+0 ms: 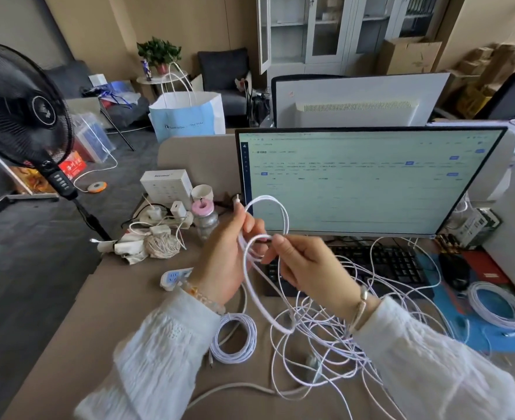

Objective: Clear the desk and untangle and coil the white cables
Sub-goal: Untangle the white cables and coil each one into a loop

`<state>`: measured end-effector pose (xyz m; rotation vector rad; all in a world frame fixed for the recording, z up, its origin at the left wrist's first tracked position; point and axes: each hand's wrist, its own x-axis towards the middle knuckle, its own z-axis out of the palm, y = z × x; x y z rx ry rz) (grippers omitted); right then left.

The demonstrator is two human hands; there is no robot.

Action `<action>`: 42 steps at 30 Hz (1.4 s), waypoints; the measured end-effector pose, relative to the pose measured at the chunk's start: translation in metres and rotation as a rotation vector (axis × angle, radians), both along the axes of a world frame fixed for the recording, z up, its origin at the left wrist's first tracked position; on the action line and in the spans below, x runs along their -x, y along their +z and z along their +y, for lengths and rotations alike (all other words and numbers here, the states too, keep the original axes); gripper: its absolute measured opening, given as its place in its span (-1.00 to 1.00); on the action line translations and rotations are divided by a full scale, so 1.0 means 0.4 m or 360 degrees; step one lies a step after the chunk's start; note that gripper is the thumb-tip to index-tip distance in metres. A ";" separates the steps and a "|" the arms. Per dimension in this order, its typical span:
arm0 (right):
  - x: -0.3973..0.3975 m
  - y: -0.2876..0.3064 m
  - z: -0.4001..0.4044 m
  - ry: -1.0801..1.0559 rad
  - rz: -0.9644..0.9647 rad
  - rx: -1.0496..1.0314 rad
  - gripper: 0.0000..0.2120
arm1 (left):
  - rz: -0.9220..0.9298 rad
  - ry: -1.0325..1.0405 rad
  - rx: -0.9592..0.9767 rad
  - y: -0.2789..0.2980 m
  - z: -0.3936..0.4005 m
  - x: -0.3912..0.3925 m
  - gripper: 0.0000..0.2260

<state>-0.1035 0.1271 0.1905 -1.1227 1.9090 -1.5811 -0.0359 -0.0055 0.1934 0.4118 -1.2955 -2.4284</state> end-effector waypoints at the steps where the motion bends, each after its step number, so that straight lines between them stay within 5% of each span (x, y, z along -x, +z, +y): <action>1: -0.013 -0.010 -0.006 0.0032 -0.0052 -0.0029 -0.62 | 0.0011 0.0032 0.0016 -0.001 0.011 0.005 -0.63; 5: -0.050 -0.032 -0.027 0.0007 -0.0318 -0.0067 -0.57 | 0.0159 0.0085 -0.0141 -0.005 0.052 0.013 -0.62; 9: -0.044 -0.041 -0.019 -0.0002 0.0101 -0.0361 -0.63 | 0.0083 0.0207 -0.0236 -0.021 0.041 0.011 -0.62; 12: -0.033 -0.054 0.014 -0.0096 0.0307 -0.0413 -0.91 | 0.0085 0.0303 -0.0379 -0.024 0.017 0.011 -0.63; 15: -0.028 -0.075 0.053 0.0058 0.0335 -0.0340 -0.58 | 0.0147 0.0365 -0.0455 -0.023 -0.014 0.007 -0.64; 18: -0.045 -0.088 0.068 0.0137 0.0404 -0.0121 -0.60 | 0.0112 0.0447 -0.0478 -0.021 -0.009 0.013 -0.65; 21: -0.046 -0.082 0.062 -0.0183 -0.0048 0.0150 -0.60 | 0.0069 0.0409 -0.0520 -0.014 0.011 0.019 -0.64; 23: -0.027 -0.059 0.059 -0.0279 -0.0641 0.0172 -0.57 | 0.0031 0.0164 -0.0545 -0.010 0.017 0.010 -0.62; 25: -0.005 -0.046 0.061 -0.0284 -0.0921 0.0110 -0.56 | 0.0010 -0.0142 -0.0572 -0.006 0.023 -0.004 -0.63; 31: 0.014 -0.062 0.056 -0.0266 -0.1181 0.0158 -0.67 | 0.0079 -0.0726 -0.0758 -0.008 0.017 -0.024 -0.67; 36: 0.036 -0.050 0.061 0.0074 -0.1726 0.0524 -0.67 | -0.0021 -0.0627 -0.0714 -0.034 0.014 -0.030 -0.60; 39: 0.051 -0.049 0.053 0.0006 -0.1730 0.0430 -0.54 | -0.0064 -0.0624 -0.0667 -0.042 0.026 -0.028 -0.59; 42: 0.053 -0.053 0.049 -0.0048 -0.1639 0.0396 -0.65 | -0.0091 -0.0650 -0.0654 -0.040 0.037 -0.024 -0.59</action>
